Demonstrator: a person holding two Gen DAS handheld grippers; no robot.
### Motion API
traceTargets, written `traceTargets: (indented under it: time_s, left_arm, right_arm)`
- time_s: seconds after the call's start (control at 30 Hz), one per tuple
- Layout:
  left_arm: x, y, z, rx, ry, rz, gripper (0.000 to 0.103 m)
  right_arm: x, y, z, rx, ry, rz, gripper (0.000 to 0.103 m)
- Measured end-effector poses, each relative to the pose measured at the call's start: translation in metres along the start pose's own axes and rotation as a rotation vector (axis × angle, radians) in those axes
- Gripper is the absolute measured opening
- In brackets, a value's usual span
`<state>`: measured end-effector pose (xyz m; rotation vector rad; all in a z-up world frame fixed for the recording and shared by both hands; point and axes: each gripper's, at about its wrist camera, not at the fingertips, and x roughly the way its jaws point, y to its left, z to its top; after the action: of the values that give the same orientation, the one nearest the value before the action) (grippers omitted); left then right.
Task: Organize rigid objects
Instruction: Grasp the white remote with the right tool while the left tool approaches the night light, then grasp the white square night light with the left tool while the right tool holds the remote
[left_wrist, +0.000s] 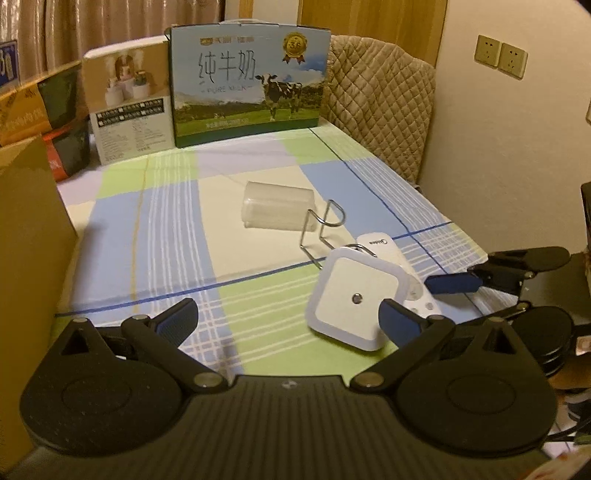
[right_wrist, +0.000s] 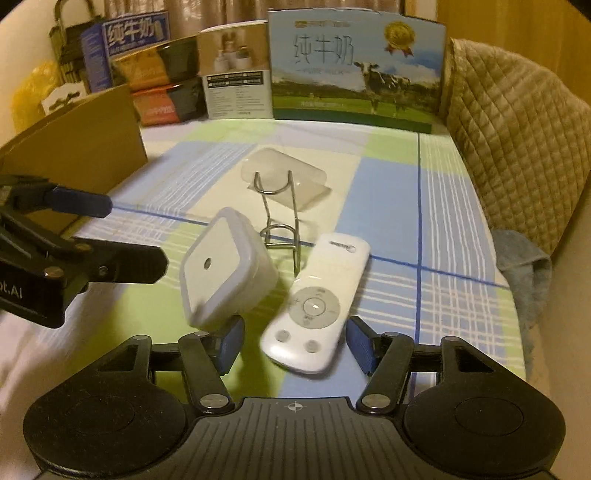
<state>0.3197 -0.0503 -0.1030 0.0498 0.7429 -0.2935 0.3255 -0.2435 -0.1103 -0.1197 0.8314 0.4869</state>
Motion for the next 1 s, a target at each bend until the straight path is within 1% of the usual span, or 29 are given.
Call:
traceTargets:
  time_s: [0.03, 0.13, 0.17, 0.2, 0.27, 0.37, 0.53, 0.63, 0.7, 0.73, 0.77, 0.8, 0.83, 0.93, 1.0]
  left_arm:
    - [0.002, -0.001, 0.000, 0.012, 0.008, -0.012, 0.102]
    - [0.010, -0.005, 0.000, 0.050, 0.022, -0.036, 0.102]
    - [0.012, -0.006, 0.000, 0.063, 0.023, -0.041, 0.102]
    - [0.013, -0.008, 0.000, 0.074, 0.018, -0.051, 0.102]
    - [0.015, -0.011, 0.001, 0.084, 0.011, -0.078, 0.102]
    - [0.017, -0.019, 0.001, 0.121, -0.002, -0.105, 0.102]
    - [0.026, -0.040, -0.003, 0.265, -0.025, -0.123, 0.101]
    - [0.035, -0.045, -0.004, 0.293, -0.015, -0.134, 0.089]
    - [0.041, -0.045, -0.003, 0.295, -0.009, -0.133, 0.088]
    - [0.043, -0.045, -0.003, 0.298, -0.008, -0.132, 0.084]
    - [0.045, -0.044, -0.003, 0.301, -0.003, -0.130, 0.073]
    - [0.047, -0.044, -0.003, 0.303, 0.006, -0.122, 0.065]
    - [0.048, -0.043, -0.003, 0.297, 0.012, -0.121, 0.062]
    - [0.044, -0.037, -0.001, 0.253, 0.032, -0.119, 0.062]
    - [0.040, -0.034, 0.001, 0.220, 0.039, -0.089, 0.062]
  right_arm:
    - [0.001, -0.001, -0.001, 0.002, 0.003, -0.014, 0.059]
    - [0.003, -0.015, -0.005, 0.061, 0.000, -0.039, 0.059]
    - [0.002, -0.017, -0.004, 0.066, -0.001, -0.047, 0.056]
    - [0.001, -0.020, -0.004, 0.072, -0.001, -0.054, 0.053]
    - [-0.002, -0.024, -0.004, 0.086, 0.000, -0.062, 0.040]
    - [-0.008, -0.028, -0.005, 0.109, 0.011, -0.052, 0.038]
    - [-0.020, -0.034, -0.008, 0.155, 0.065, -0.050, 0.037]
    - [-0.026, -0.036, -0.011, 0.160, 0.081, -0.053, 0.038]
    - [-0.027, -0.035, -0.013, 0.151, 0.070, -0.061, 0.038]
    - [-0.026, -0.035, -0.014, 0.146, 0.064, -0.063, 0.038]
    - [-0.026, -0.034, -0.013, 0.140, 0.059, -0.065, 0.039]
    - [-0.025, -0.033, -0.013, 0.136, 0.054, -0.064, 0.039]
    - [-0.024, -0.033, -0.013, 0.136, 0.045, -0.063, 0.041]
    - [-0.022, -0.031, -0.008, 0.136, 0.015, -0.063, 0.045]
    - [-0.017, -0.029, -0.004, 0.131, 0.001, -0.077, 0.045]
